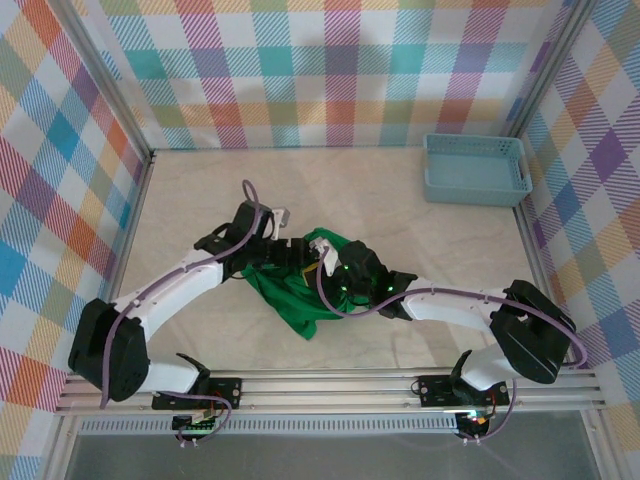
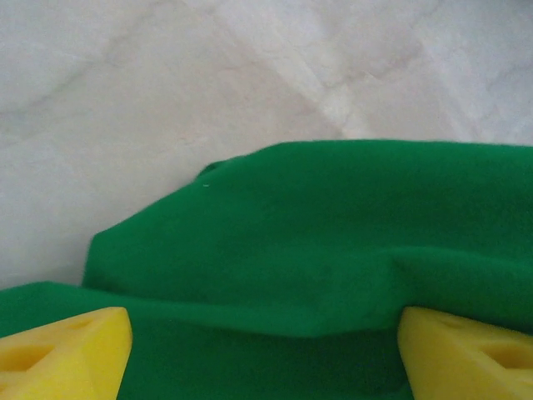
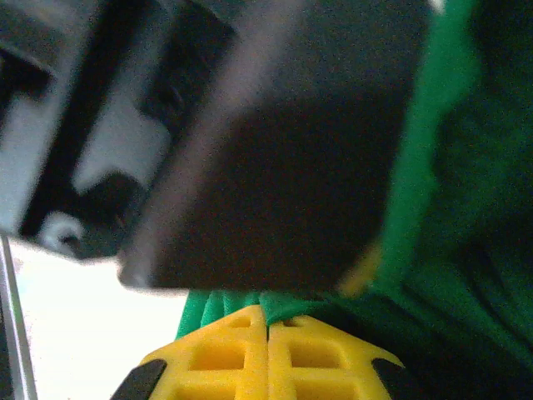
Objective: Fold the inside-out t-shirt
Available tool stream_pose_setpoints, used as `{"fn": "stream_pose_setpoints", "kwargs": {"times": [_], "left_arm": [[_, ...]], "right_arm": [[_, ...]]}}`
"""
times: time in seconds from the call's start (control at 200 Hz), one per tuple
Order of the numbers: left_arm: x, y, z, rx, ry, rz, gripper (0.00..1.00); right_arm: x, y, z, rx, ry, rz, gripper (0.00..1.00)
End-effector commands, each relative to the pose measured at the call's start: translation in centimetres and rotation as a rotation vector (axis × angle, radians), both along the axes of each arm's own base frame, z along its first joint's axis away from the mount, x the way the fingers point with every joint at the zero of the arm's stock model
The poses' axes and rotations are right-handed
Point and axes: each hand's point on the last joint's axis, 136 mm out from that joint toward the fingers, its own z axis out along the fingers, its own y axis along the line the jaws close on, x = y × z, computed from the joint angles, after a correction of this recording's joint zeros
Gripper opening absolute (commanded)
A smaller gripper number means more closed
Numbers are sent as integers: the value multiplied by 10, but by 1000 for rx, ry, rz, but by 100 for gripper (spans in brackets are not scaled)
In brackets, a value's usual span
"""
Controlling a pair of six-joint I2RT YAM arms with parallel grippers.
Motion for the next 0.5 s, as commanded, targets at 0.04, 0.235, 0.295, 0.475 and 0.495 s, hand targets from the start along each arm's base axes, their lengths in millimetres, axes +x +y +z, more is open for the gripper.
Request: {"fn": "stream_pose_setpoints", "kwargs": {"times": [0.04, 0.235, 0.295, 0.475, 0.495], "left_arm": [[19, -14, 9, -4, -50, -7, 81], [58, -1, -19, 139, 38, 155, 76], [69, 1, -41, 174, 109, 187, 74], [83, 19, -94, 285, 259, 266, 70], [83, 23, -96, 288, 264, 280, 70]], "right_arm": [[-4, 8, 6, 59, 1, 35, 0], [-12, 9, 9, 77, -4, 68, 0], [-17, 8, 12, 85, -16, 80, 0], [-16, -8, 23, 77, -61, 26, 0], [-15, -12, 25, 72, -69, 13, 0]]}}
